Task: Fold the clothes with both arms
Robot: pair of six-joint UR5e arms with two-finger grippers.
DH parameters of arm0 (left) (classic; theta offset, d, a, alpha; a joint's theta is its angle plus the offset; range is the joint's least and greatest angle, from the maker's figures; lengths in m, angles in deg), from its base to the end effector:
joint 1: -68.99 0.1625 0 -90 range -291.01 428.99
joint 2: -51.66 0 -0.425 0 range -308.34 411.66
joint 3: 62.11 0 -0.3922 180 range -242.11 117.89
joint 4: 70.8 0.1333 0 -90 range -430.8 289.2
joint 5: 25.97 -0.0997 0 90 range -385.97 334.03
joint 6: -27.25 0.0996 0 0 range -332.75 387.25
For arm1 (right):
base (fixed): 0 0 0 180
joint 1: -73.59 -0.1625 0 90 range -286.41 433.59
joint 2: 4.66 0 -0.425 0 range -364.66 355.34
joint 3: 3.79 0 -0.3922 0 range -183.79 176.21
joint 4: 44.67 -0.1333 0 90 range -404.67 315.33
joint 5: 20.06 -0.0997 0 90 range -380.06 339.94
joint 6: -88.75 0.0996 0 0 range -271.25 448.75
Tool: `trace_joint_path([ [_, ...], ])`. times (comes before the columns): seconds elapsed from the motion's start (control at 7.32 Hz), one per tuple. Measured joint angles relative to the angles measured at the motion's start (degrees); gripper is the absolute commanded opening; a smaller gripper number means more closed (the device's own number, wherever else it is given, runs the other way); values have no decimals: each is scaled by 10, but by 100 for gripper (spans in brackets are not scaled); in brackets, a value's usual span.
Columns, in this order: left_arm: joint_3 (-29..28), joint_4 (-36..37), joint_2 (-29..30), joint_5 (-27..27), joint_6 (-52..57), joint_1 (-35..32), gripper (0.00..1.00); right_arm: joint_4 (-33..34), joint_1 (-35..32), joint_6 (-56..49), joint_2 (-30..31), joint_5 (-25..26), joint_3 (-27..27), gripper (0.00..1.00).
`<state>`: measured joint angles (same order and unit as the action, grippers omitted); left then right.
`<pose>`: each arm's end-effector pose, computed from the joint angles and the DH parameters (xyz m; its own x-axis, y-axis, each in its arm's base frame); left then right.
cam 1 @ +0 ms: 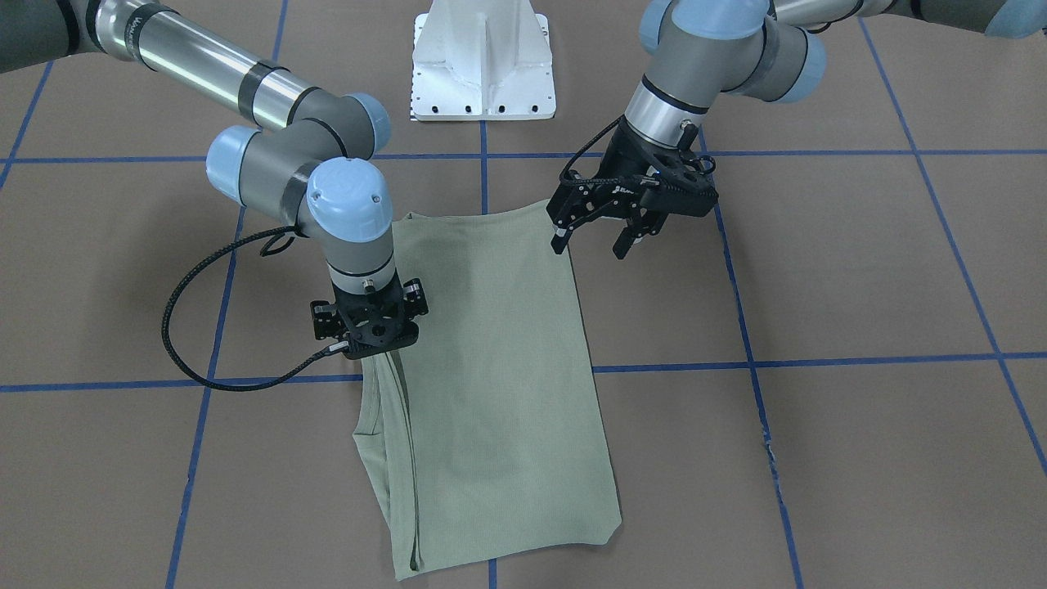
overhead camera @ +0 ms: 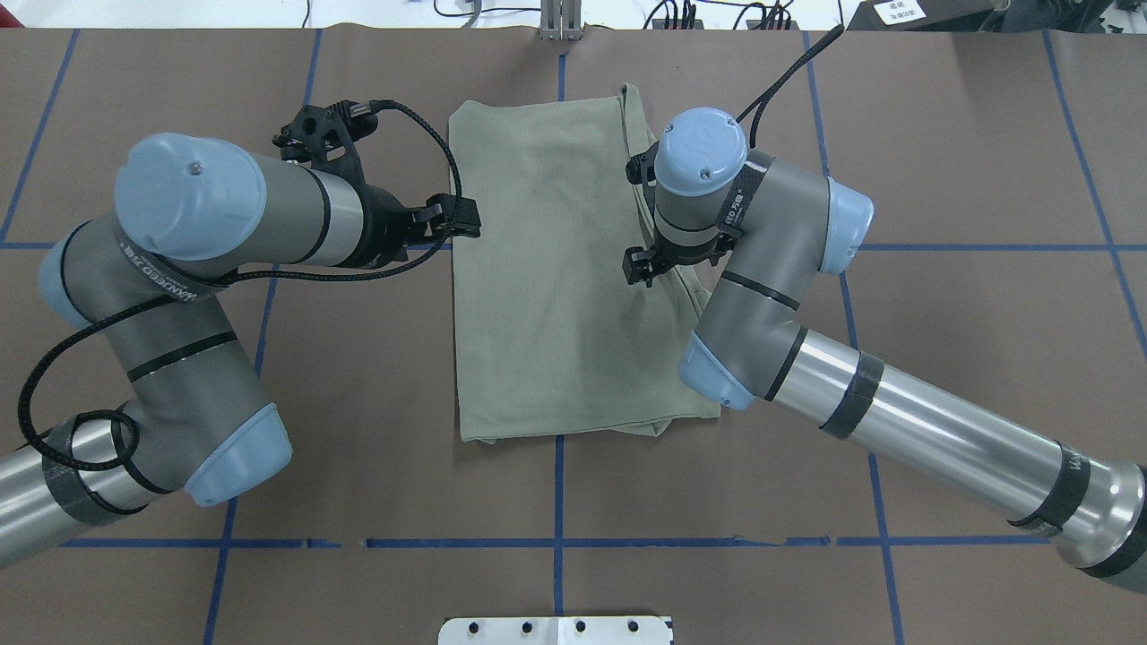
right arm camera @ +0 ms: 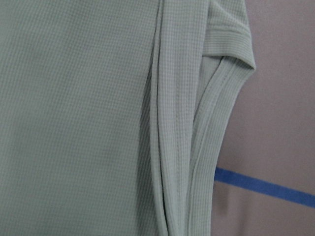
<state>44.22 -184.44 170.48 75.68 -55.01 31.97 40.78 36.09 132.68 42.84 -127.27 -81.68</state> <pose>0.4177 -0.4567 0.1992 0.3454 -0.0953 -0.9336 0.3965 0.9165 0.0532 -0.5411 -0.5460 0.2983 0.7732 -0.2739 0.5720 0.1582 0.9567 0.2442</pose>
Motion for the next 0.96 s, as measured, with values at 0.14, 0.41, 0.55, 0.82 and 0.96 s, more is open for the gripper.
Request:
trace_joint_path([
  [0.14, 6, 0, 1, -2, 1, 0, 100, -8, -3, 0, -12, 2, 19, 100],
  [0.41, 17, 1, 4, -3, 3, 0, 100, -18, -8, -8, -37, 14, 59, 100],
  [0.55, 20, 0, 4, -3, 5, 0, 100, -21, -14, -20, -42, 18, 69, 100],
  [0.82, 22, 1, 5, -2, 7, -1, 100, -23, -22, -31, -44, 19, 82, 100],
  [0.96, 23, 0, 6, -2, 7, -1, 100, -23, -23, -33, -44, 19, 87, 100],
])
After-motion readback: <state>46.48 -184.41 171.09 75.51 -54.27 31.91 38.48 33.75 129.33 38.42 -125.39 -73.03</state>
